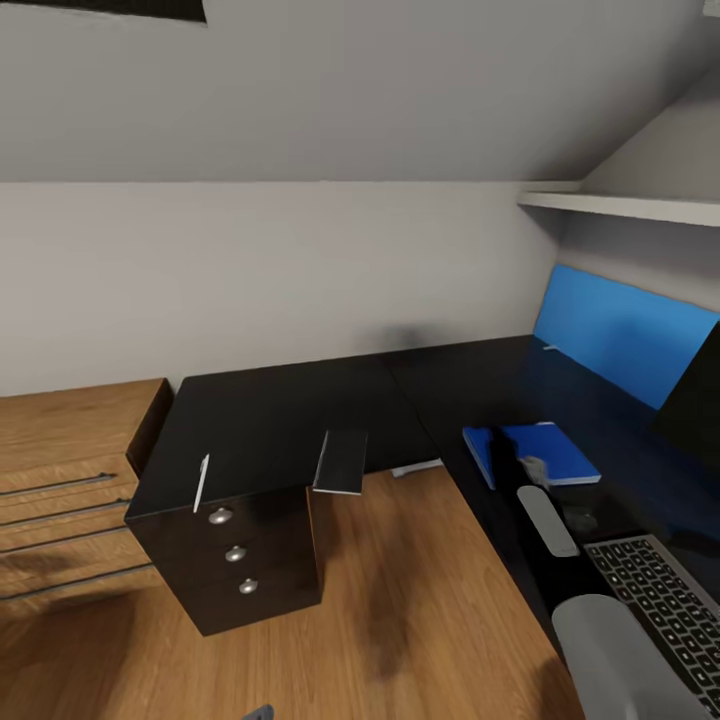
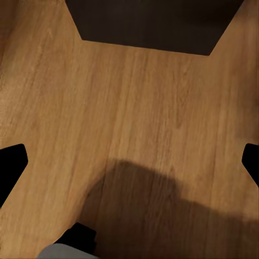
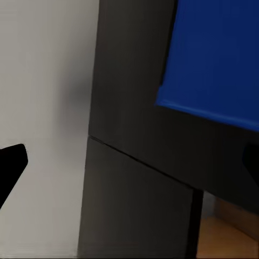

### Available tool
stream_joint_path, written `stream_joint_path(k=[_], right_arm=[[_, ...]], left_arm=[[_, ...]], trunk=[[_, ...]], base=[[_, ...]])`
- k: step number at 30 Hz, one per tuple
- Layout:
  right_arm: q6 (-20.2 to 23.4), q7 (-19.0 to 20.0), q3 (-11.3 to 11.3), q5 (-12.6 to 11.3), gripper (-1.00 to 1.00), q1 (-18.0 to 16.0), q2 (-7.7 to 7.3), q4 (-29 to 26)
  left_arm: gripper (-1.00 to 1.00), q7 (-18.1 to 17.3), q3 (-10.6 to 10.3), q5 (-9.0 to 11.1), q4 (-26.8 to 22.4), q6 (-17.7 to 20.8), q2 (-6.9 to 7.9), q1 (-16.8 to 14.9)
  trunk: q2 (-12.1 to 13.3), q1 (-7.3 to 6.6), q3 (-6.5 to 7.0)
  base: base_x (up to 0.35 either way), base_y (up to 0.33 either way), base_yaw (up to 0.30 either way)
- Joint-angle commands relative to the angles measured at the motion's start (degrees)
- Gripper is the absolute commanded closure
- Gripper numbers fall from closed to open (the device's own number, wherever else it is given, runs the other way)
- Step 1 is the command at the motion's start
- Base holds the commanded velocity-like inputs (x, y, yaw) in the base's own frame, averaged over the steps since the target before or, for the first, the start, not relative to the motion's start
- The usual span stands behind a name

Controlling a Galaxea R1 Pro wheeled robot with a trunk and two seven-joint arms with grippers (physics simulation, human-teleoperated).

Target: In the bedroom, organize the workspace by keeping the computer under the desk, ensuring the monitor is on the desk, placing the keyboard on the desk next to the monitor, placing the mouse on the desk next to the keyboard, moving the folder from the swivel chair onto the desk next to the mouse, stacking the notebook on top of the folder with the pen on top of the notebook, and positioning the swivel chair next to the desk.

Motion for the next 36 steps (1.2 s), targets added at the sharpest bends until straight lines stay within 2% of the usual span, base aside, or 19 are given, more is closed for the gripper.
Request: stream_joint_path(k=[1, 5, 6, 11, 14, 22, 23, 36], right_arm=[[-0.33, -0.23, 0.67, -0.59, -1.00, -0.02, -0.03, -0.10], [-0.36, -0.24, 2.94, -0.57, -1.00, -0.02, 0.00, -0.13], [-0.44, -0.17, 5.33, -0.55, -1.00, -0.02, 0.09, -0.02], [-0.54, -0.14, 7.50, -0.69, -1.00, -0.02, 0.28, 0.08], [-0.49, -0.05, 7.99, -0.79, -1.00, -0.02, 0.52, 0.15], [-0.30, 0.31, 8.33, -0.89, -1.00, -0.02, 3.57, 0.28], [-0.36, 0.17, 8.35, -0.79, -1.00, -0.02, 5.43, 0.47], [-0.55, -0.12, 8.67, -0.62, -1.00, -0.02, 6.66, 4.64]], left_arm=[[-1.00, 0.29, -0.34, 0.60, -0.01, -0.41, 0.05, -0.07], [-1.00, 0.29, -0.34, 0.61, -0.01, -0.40, 0.07, -0.07], [-1.00, 0.29, -0.34, 0.61, -0.01, -0.43, 0.06, -0.07], [-1.00, 0.29, -0.36, 0.61, -0.02, -0.45, 0.07, -0.07], [-1.00, 0.29, -0.35, 0.61, -0.01, -0.44, 0.07, -0.07], [-1.00, 0.25, -0.34, 0.46, -0.05, -0.61, 0.07, -0.07], [-1.00, 0.30, -0.31, 0.44, -0.21, -0.65, 0.08, -0.07], [-1.00, 0.46, 0.00, 0.43, -0.53, -0.75, 0.08, -0.07]], trunk=[[0.38, -0.23, 0.13], [1.99, -1.11, 0.85], [2.39, -1.33, 1.03], [4.40, -2.42, 1.93], [5.20, -2.86, 2.29], [5.20, -2.86, 2.29], [5.20, -2.86, 2.29], [5.20, -2.86, 2.59]], base=[[0.000, 0.000, 0.000], [0.000, 0.000, 0.000], [0.000, 0.000, 0.000], [0.000, 0.000, 0.000], [0.000, 0.000, 0.000], [0.000, 0.000, 0.000], [0.000, 0.000, 0.034], [0.000, 0.000, 0.193]])
